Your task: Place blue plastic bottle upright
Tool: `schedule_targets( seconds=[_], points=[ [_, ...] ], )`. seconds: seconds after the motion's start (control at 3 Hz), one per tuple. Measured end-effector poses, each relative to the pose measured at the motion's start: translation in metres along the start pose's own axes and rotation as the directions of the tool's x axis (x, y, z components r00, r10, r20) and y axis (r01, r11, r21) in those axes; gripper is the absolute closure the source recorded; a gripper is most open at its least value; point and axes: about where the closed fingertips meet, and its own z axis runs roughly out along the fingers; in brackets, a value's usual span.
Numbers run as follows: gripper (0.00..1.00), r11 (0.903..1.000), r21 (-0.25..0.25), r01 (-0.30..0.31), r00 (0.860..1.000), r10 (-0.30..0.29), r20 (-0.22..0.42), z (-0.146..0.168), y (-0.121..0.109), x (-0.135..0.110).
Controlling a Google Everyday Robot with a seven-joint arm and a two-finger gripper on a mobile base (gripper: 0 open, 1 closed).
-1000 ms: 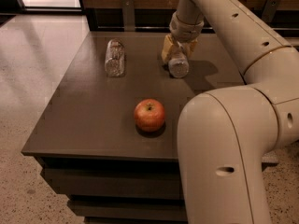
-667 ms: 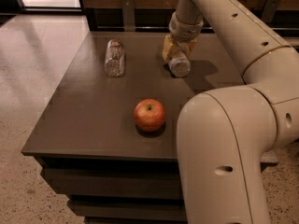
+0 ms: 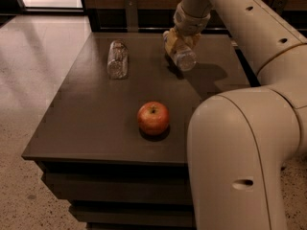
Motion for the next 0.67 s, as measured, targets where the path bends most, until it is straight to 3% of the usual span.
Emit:
schedule_targets(
  seconds=[0.33, 0.67],
  points=[
    [1.0, 0.9994, -0.003, 0.035, 0.996, -0.035, 0.084, -0.029, 0.007, -0.01],
    [1.0, 0.9953, -0.058, 0.077, 0.978, -0.064, 0.197, -0.055, 0.013, -0.013]
  ],
)
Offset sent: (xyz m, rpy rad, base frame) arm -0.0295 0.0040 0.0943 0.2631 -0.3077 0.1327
